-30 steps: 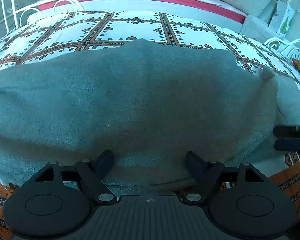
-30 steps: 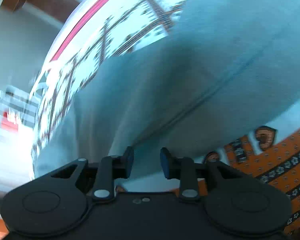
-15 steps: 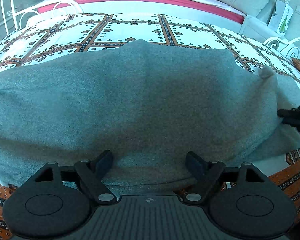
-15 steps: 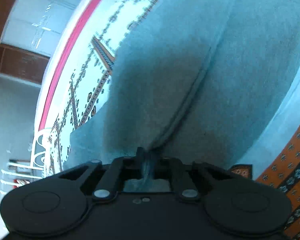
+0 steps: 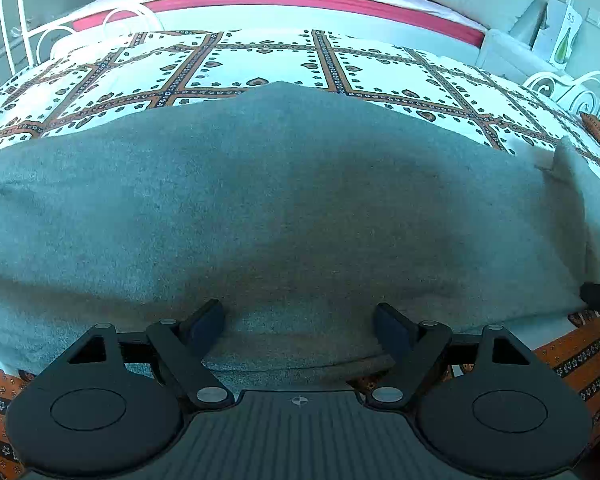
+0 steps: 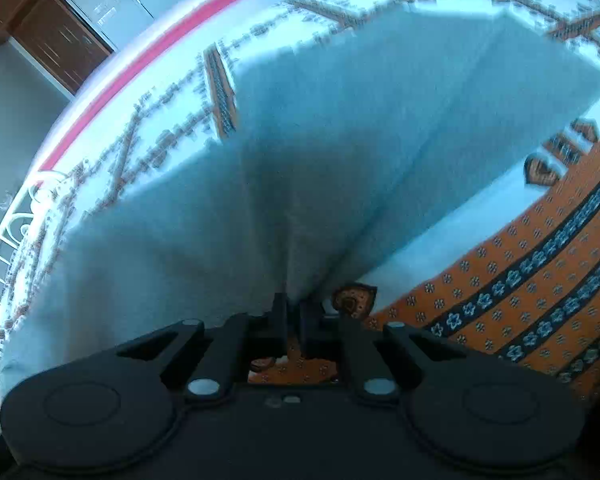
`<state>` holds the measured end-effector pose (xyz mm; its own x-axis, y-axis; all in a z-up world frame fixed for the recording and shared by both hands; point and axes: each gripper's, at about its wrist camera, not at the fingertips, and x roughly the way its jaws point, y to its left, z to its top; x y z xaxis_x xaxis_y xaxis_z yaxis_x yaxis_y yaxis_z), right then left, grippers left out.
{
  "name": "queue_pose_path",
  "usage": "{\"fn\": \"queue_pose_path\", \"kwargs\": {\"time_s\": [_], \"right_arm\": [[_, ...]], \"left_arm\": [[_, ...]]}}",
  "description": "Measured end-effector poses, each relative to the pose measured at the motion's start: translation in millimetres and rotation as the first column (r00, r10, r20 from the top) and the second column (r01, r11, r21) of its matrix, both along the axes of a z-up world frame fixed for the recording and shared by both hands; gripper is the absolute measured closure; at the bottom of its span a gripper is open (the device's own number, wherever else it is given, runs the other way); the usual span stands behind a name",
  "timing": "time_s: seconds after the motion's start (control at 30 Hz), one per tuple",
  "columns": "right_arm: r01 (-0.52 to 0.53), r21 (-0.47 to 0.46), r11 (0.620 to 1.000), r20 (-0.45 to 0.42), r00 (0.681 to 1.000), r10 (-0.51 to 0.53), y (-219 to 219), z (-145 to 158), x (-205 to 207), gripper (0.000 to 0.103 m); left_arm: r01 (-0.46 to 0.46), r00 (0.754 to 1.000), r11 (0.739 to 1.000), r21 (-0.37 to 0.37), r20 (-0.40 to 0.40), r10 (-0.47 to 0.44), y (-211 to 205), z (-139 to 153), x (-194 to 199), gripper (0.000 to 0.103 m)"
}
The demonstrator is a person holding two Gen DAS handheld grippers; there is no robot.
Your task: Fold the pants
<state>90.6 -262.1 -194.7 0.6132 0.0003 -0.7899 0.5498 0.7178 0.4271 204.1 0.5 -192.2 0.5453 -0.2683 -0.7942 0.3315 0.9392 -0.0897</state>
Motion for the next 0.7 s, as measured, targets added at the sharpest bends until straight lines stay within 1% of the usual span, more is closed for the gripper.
{"fn": "queue_pose_path", "kwargs": {"time_s": [0.07, 0.17, 0.23, 0.33, 0.4, 0.43, 0.53, 0.63, 0.67, 0.7], "right_arm": [[-0.008, 0.004, 1.000, 0.029, 1.000, 0.008, -2, 8, 3, 0.096], [0.016, 0.067, 0.998, 0.089, 0.996, -0.022, -17, 19, -5, 0.092], [0.048, 0.078, 0.996, 0.083, 0.995, -0.054, -36, 19, -6, 0.091], [0.148, 0.100, 0.984, 0.066, 0.986, -0.155, -74, 14, -10, 0.090], [0.189, 0.104, 0.976, 0.047, 0.980, -0.195, -94, 9, -9, 0.090], [0.203, 0.115, 0.972, 0.041, 0.977, -0.209, -103, 5, -8, 0.093], [0.237, 0.169, 0.957, 0.051, 0.967, -0.249, -124, -4, -5, 0.093], [0.259, 0.185, 0.948, 0.071, 0.958, -0.276, -135, -8, 4, 0.094], [0.267, 0.183, 0.946, 0.080, 0.955, -0.285, -139, -8, 9, 0.097], [0.276, 0.173, 0.946, 0.086, 0.952, -0.293, -141, -8, 14, 0.099]], "left_arm": [[-0.001, 1.000, 1.000, -0.004, 0.001, 0.001, 1, 0, 0, 0.022], [-0.002, 1.000, 1.000, -0.004, 0.009, 0.002, 0, -1, -1, 0.021], [0.000, 1.000, 1.000, -0.007, 0.011, 0.000, 0, -2, -1, 0.019], [0.002, 1.000, 1.000, -0.010, 0.009, -0.002, 0, -2, -1, 0.019], [0.002, 1.000, 1.000, -0.009, 0.009, -0.002, 0, -2, -1, 0.018], [0.001, 1.000, 1.000, -0.008, 0.009, -0.001, -1, -2, -1, 0.018], [0.001, 1.000, 1.000, -0.008, 0.009, -0.001, -1, -2, -1, 0.017], [-0.001, 1.000, 1.000, -0.007, 0.007, 0.001, -2, -2, 0, 0.016], [-0.001, 1.000, 1.000, -0.005, 0.006, 0.001, -3, -2, 0, 0.015], [-0.001, 1.000, 1.000, -0.005, 0.006, 0.001, -3, -2, 0, 0.015]]}}
